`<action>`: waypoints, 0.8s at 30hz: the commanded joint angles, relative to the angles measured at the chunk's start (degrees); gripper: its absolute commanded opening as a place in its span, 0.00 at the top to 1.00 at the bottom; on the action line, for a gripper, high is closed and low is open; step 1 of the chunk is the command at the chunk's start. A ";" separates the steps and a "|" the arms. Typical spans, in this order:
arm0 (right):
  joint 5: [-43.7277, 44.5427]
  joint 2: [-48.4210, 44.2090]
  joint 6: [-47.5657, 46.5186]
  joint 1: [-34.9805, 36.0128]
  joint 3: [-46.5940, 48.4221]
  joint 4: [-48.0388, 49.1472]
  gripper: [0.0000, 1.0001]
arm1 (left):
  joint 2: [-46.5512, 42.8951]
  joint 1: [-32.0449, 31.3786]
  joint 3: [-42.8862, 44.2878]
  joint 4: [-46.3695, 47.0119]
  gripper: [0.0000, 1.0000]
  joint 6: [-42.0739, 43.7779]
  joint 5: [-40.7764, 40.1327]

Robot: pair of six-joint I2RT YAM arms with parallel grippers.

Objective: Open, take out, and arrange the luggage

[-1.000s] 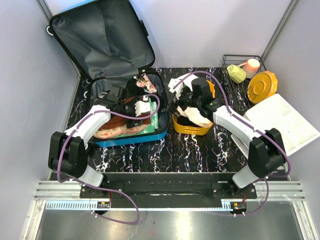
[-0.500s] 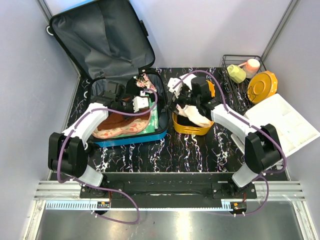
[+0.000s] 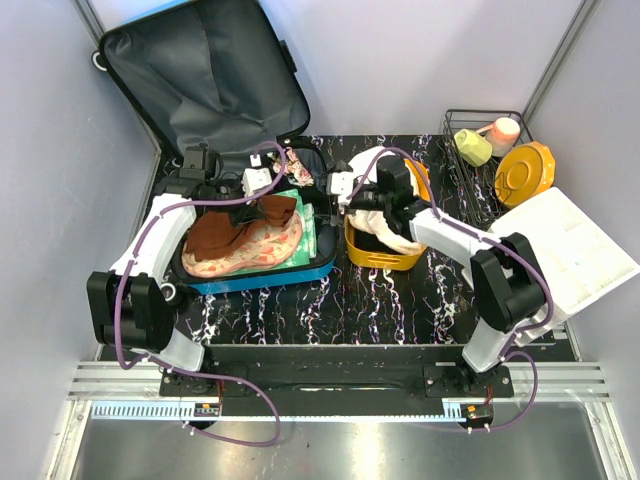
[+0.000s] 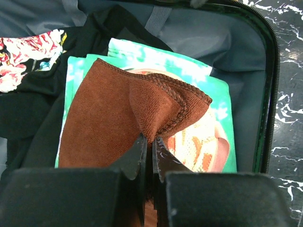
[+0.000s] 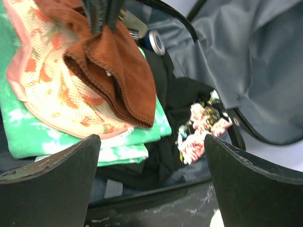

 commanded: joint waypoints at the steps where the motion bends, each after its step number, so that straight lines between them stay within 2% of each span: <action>1: -8.73 3.91 -7.27 2.03 1.77 6.06 0.00 | 0.25 1.36 2.85 -2.38 1.00 -0.49 6.32; 9: -11.37 11.11 -6.04 6.60 9.07 5.62 0.00 | 0.25 2.94 3.73 -2.47 1.00 -1.55 7.20; 14: -9.27 14.45 -3.50 8.01 12.92 6.59 0.00 | -0.10 3.64 3.55 -2.47 1.00 -1.55 7.81; 17: -4.70 18.23 0.54 8.36 16.78 10.01 0.10 | -0.80 3.73 2.85 -2.47 1.00 -0.93 8.17; 18: -2.25 19.98 2.29 8.54 17.76 12.80 0.19 | -1.33 3.73 2.76 -2.38 1.00 -1.02 8.25; 21: 0.13 21.66 6.43 8.54 21.45 13.62 0.33 | -2.03 3.82 2.23 -2.64 1.00 -1.37 8.43; 22: 0.41 21.58 7.57 8.54 21.98 13.53 0.44 | -2.47 3.82 2.15 -2.73 1.00 -1.46 8.52; 24: 0.50 20.62 7.41 8.54 21.90 13.45 0.56 | -2.74 4.08 2.14 -2.73 1.00 -2.16 8.69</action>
